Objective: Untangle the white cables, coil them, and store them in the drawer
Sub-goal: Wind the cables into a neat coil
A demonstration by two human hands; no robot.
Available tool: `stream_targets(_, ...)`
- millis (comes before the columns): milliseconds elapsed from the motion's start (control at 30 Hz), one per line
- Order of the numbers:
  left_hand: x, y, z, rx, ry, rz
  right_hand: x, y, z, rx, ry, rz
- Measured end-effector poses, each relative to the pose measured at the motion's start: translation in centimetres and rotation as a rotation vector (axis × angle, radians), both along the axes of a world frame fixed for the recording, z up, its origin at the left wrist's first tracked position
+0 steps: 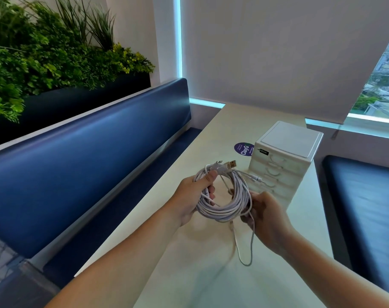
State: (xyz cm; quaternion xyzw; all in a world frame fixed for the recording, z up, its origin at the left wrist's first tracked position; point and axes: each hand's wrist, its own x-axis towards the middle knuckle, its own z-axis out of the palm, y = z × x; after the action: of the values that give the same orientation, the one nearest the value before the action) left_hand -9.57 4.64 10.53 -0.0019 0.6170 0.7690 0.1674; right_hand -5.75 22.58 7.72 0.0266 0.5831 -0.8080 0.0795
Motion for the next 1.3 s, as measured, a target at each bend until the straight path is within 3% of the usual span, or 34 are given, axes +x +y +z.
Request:
stream_targets(67,0.1,0.3,-0.2,-0.04,0.014,0.014,0.1,-0.3,0.4,0.03,-0.015,0.009)
stream_targets(167,0.3,0.7,-0.9,-0.141,0.024,0.015,-0.2,-0.9,0.5,0.315,0.019,-0.049)
stream_targets(300,0.1,0.1,-1.3,-0.316,0.09,-0.048,-0.6,-0.8,0.4,0.35,-0.001,-0.054)
stream_targets(400,-0.8,-1.5,-1.3,-0.421,0.189,-0.177,-0.8,-0.5,0.6,0.454,-0.03,0.025)
stream_targets(467,-1.0,-2.1,-1.0,-0.465,0.163,-0.321,-0.8,-0.4,0.6,0.533,-0.044,0.096)
stream_targets(633,-1.1,-2.4,-0.3,-0.435,0.026,-0.434,-1.0,-0.6,0.9,0.528,-0.058,0.171)
stream_targets(800,-1.5,-3.3,0.4,-0.194,-0.075,-0.553,-1.3,-0.9,1.2,0.548,-0.043,0.108)
stream_targets(1067,-1.0,-2.9,0.5,-0.367,0.06,-0.508,-1.5,-0.4,1.6,0.465,-0.122,0.164)
stream_targets(1300,-0.5,-1.4,0.9,-0.238,0.112,-0.374,-1.3,-0.5,1.6,0.331,-0.138,0.142)
